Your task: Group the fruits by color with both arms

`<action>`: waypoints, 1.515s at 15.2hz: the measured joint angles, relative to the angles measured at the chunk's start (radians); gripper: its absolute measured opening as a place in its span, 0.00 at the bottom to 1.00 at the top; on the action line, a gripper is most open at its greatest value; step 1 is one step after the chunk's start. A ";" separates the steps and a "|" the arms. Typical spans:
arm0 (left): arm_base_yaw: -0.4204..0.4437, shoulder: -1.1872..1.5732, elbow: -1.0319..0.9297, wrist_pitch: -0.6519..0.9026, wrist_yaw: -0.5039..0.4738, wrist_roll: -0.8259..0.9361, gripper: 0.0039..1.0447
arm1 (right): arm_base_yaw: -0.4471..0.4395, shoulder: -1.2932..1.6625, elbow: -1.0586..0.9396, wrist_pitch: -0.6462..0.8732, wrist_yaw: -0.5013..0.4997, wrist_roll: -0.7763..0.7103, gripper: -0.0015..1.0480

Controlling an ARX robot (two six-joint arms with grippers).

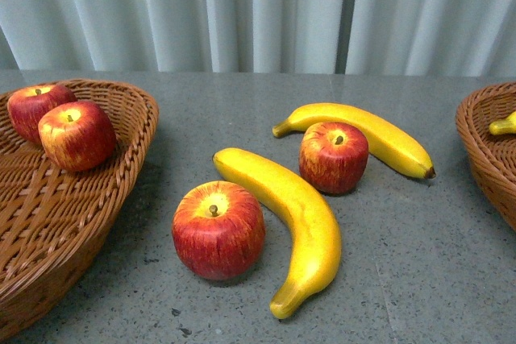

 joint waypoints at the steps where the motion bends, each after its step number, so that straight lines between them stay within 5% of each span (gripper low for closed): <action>1: 0.000 0.000 0.000 0.000 0.000 0.000 0.94 | 0.000 0.000 0.000 0.000 0.000 0.000 0.94; 19: 0.000 0.000 0.000 0.000 0.000 0.000 0.94 | 0.000 0.000 0.000 0.000 0.000 0.000 0.94; 20: -0.015 0.012 0.012 -0.051 -0.040 -0.018 0.94 | 0.000 0.000 0.000 0.000 0.000 0.000 0.94; 21: -0.098 0.128 0.092 -0.227 -0.227 -0.093 0.94 | 0.000 0.000 0.000 0.000 0.001 0.000 0.94; 23: -0.060 0.351 0.178 -0.172 -0.377 -0.155 0.94 | 0.000 0.000 0.000 0.000 0.001 0.000 0.94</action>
